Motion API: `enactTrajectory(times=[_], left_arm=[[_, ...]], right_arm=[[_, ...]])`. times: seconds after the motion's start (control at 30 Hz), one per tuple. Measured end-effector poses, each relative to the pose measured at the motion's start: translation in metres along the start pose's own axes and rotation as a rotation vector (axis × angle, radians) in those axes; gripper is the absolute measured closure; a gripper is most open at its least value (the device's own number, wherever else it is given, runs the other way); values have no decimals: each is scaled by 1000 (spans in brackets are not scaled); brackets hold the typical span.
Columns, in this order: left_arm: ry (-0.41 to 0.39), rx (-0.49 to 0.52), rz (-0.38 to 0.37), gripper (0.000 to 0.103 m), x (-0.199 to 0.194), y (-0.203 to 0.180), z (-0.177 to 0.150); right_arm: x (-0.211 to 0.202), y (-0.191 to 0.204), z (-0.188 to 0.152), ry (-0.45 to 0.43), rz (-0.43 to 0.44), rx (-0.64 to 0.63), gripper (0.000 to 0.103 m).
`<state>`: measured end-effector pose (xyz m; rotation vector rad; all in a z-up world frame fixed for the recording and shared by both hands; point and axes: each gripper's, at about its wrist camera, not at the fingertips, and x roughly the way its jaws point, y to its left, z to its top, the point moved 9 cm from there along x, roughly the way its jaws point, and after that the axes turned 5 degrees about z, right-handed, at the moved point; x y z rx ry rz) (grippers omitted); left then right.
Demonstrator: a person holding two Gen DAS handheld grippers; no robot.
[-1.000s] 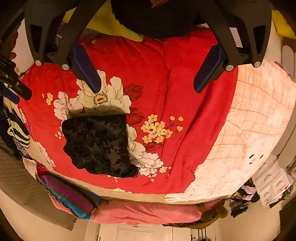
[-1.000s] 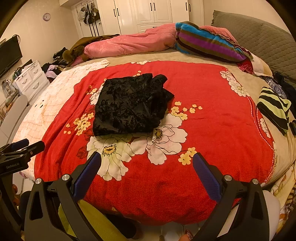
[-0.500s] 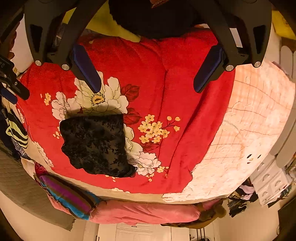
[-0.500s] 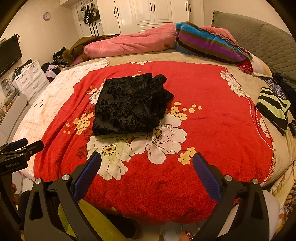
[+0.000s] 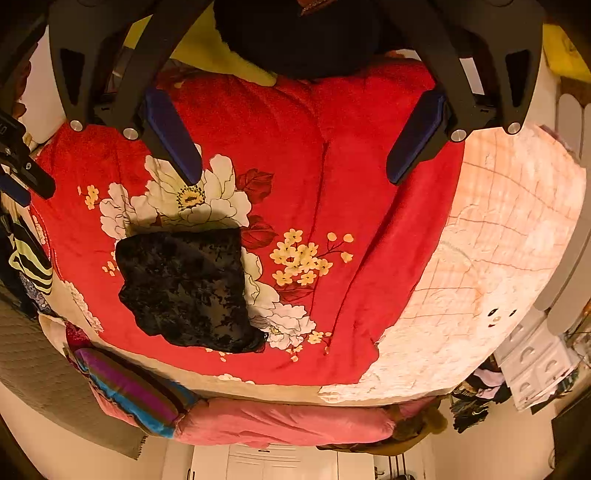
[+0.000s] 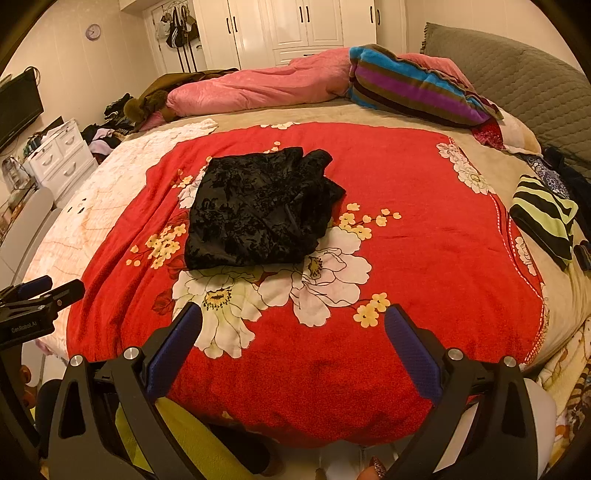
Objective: Fold small clothes
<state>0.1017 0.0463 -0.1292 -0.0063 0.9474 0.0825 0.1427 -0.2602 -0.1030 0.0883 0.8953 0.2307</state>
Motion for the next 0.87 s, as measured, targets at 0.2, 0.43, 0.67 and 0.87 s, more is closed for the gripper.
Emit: enactTrajectory(times=[0.2, 0.43, 0.67, 0.87], left_arm=[[3, 4, 11, 9, 1, 0, -1], [18, 14, 69, 9, 4, 11, -11], [113, -89, 81, 9, 35, 69, -29], [209, -268, 279, 9, 87, 193, -26]], right_arm=[[-3, -2, -2, 3, -11, 2, 4], [-7, -21, -17, 28, -60, 52, 4], [-31, -146, -74, 47, -276, 345, 4], [-97, -348, -208, 57, -774, 840, 4]])
